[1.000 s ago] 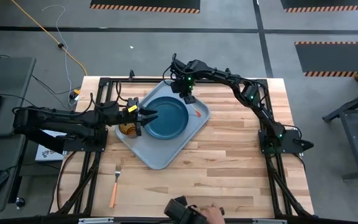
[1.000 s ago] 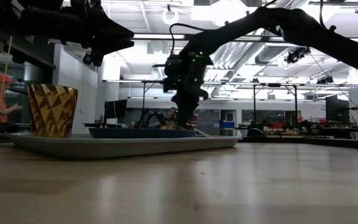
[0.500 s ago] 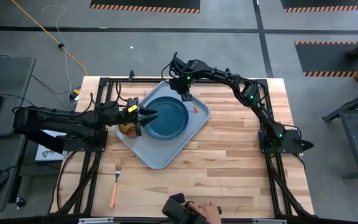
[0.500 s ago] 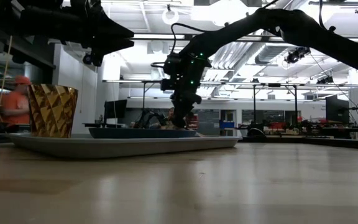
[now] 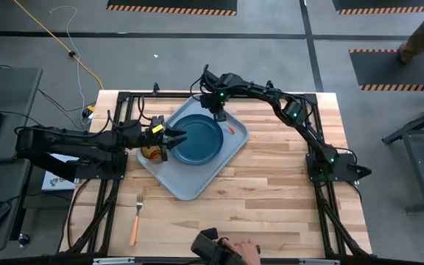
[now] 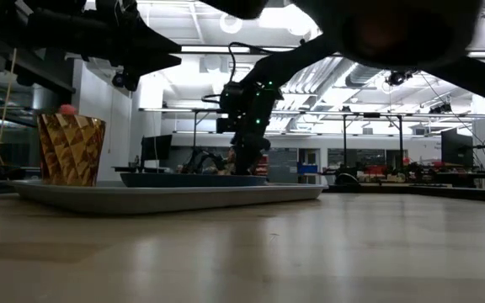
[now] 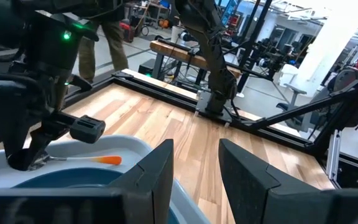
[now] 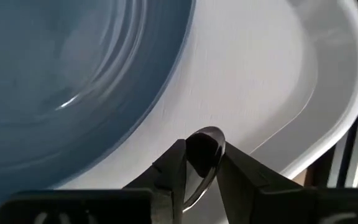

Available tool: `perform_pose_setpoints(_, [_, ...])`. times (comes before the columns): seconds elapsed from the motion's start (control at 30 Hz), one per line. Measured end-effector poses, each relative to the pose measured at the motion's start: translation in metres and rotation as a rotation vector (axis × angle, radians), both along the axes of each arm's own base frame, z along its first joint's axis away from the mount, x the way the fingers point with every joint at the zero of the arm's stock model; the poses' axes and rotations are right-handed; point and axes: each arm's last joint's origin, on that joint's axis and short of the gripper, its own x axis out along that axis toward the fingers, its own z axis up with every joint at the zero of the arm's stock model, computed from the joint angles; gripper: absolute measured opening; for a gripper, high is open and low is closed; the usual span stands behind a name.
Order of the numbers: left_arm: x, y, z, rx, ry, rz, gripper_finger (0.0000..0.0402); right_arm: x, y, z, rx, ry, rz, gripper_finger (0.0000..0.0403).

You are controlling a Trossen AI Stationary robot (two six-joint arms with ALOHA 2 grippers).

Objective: Pick and place plate/cup/fork/spoon on tray
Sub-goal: Put the spoon on the tray, then adjust the dark blue plate

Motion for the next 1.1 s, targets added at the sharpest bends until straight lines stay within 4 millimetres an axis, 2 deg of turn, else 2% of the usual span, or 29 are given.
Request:
perform_pose_setpoints(0.17, [0.0,0.0,0.0,0.0,0.001,0.0,0.0117,0.003,-0.002,0.001,0.004,-0.041,-0.037,0.0083])
perform_pose_setpoints(0.5, [0.0,0.0,0.0,0.0,0.002,0.0,0.0117,0.003,-0.003,0.002,-0.014,-0.034,-0.077,0.0162])
perform_pose_setpoints(0.67, [0.0,0.0,0.0,0.0,0.002,0.0,0.0117,-0.006,-0.006,0.012,-0.058,0.016,-0.091,0.0169])
perform_pose_setpoints(0.77, [0.0,0.0,-0.001,-0.001,0.012,-0.001,0.0117,-0.022,-0.01,0.033,-0.007,0.024,-0.141,0.0151])
perform_pose_setpoints(0.87, [0.0,0.0,-0.003,-0.003,0.029,0.0,0.0117,-0.039,-0.013,0.048,0.086,0.045,-0.204,0.0109])
perform_pose_setpoints(1.0, [0.0,0.0,-0.004,-0.018,0.035,0.001,0.0117,-0.047,-0.008,0.042,0.154,0.132,-0.223,0.0018])
perform_pose_setpoints(1.1, [0.0,0.0,-0.004,-0.031,0.034,0.002,0.0117,-0.043,0.0,0.023,0.163,0.155,-0.201,0.0015])
